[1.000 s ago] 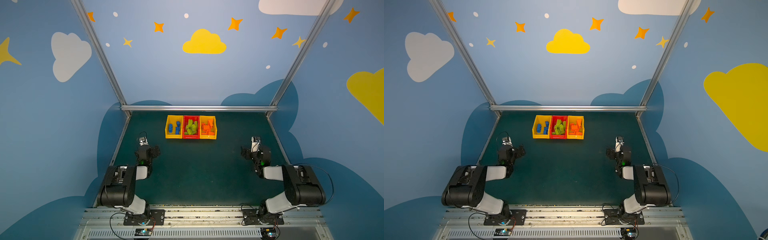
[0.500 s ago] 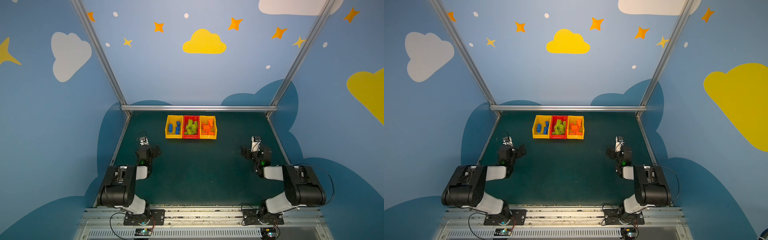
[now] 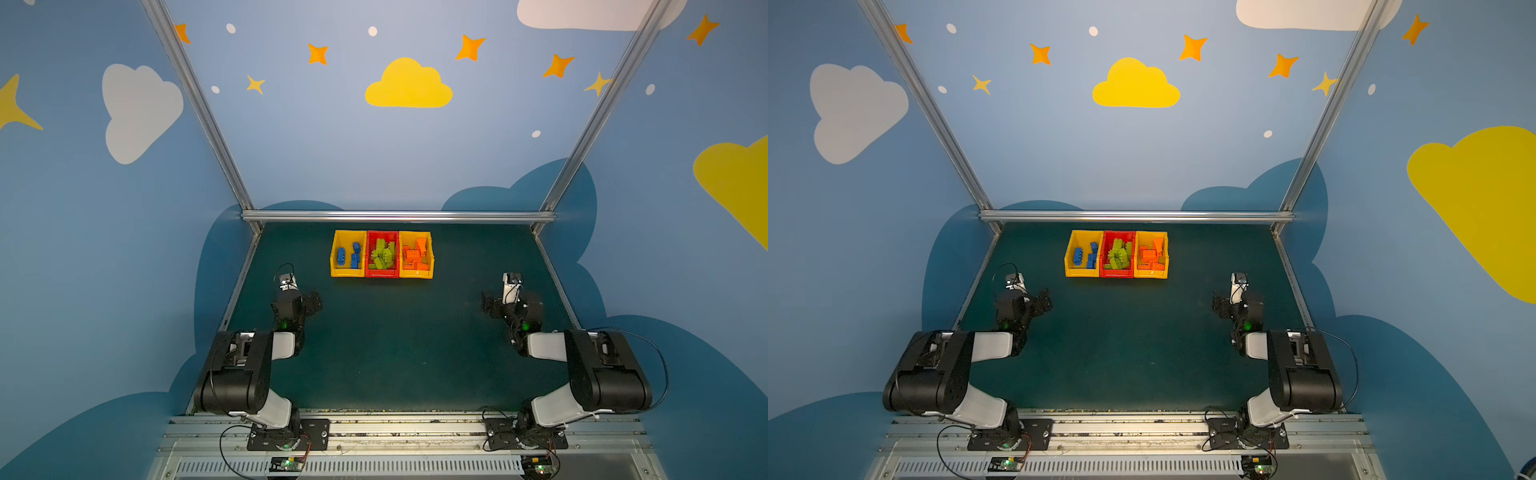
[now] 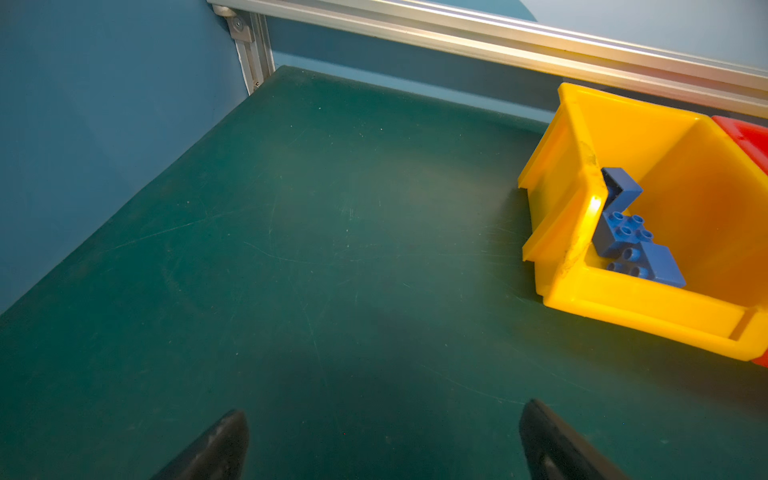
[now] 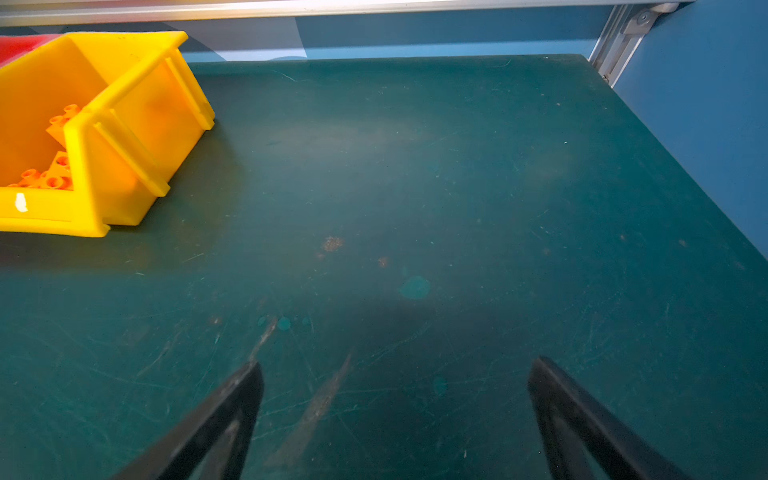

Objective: Sort the legos into containers by color

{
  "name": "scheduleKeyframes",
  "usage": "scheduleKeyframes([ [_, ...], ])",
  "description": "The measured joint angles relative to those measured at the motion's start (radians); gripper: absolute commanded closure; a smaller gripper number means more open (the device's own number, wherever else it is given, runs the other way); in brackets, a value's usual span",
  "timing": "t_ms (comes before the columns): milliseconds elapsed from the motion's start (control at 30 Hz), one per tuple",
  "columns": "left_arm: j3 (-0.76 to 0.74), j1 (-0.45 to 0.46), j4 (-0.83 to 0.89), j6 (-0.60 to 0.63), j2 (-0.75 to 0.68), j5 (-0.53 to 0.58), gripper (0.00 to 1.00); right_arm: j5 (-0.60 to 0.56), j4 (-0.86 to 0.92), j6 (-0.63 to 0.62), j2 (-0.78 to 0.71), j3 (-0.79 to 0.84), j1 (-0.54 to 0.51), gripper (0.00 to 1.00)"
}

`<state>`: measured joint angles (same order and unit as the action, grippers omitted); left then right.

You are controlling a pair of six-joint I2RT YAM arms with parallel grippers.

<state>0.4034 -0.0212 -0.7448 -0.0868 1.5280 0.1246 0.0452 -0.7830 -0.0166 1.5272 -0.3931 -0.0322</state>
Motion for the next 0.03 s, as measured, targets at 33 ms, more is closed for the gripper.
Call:
scheduleKeyframes([
  [33, 0.0, 0.0, 0.0, 0.0, 0.0, 0.0, 0.0, 0.0, 0.0, 0.0, 0.0, 0.0, 0.0, 0.03],
])
